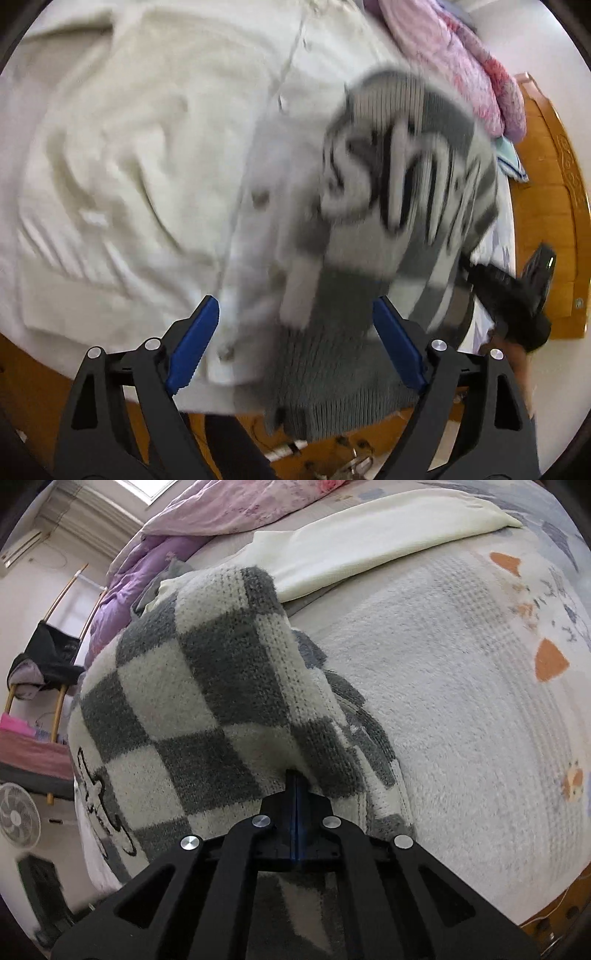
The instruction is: Fold large clothes
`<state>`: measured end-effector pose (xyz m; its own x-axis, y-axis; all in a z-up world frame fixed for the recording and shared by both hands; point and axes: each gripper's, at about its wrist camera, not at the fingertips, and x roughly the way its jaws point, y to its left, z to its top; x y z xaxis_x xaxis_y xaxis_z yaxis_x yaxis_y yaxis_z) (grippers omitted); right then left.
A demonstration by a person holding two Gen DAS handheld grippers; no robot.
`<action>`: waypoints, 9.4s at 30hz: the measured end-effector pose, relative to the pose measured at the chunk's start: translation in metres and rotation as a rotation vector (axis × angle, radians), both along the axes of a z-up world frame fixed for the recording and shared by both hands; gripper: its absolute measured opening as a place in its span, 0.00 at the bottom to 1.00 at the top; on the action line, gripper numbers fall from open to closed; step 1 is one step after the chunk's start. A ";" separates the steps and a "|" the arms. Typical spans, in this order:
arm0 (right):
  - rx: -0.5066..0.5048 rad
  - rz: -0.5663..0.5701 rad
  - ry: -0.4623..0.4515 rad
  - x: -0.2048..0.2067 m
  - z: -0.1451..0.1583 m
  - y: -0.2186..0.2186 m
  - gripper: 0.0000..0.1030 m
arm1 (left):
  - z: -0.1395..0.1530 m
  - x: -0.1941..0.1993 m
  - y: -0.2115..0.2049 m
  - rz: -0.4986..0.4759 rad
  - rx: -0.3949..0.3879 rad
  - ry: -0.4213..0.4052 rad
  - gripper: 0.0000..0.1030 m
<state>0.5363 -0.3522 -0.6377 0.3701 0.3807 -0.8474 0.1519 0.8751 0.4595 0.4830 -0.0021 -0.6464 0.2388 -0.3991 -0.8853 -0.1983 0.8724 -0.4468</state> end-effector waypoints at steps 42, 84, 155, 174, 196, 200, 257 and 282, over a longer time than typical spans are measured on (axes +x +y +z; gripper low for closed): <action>0.853 -1.002 0.253 -0.231 -0.012 0.016 0.86 | 0.054 0.024 -0.078 -0.337 -0.117 0.044 0.24; 0.591 -0.734 0.052 -0.190 -0.005 -0.007 0.31 | 0.044 0.054 -0.011 -0.209 -0.177 0.089 0.84; -0.260 -0.230 -0.303 -0.223 0.272 -0.042 0.67 | 0.288 -0.083 -0.182 -0.269 0.315 -0.658 0.88; -0.462 -0.152 -0.562 -0.403 0.479 0.117 0.89 | 0.460 -0.321 -0.053 -0.228 0.406 -0.852 0.95; -0.437 -0.016 -0.687 -0.488 0.502 0.080 0.89 | 0.512 -0.447 -0.086 -0.003 0.469 -0.941 0.95; -0.458 -0.036 -0.698 -0.496 0.507 0.079 0.89 | 0.513 -0.455 -0.088 -0.022 0.460 -0.946 0.95; -0.482 -0.145 -0.698 -0.525 0.496 0.161 0.91 | 0.512 -0.468 -0.012 -0.058 0.479 -1.003 0.95; -0.473 -0.127 -0.683 -0.511 0.495 0.165 0.91 | 0.509 -0.465 -0.008 -0.056 0.478 -0.989 0.95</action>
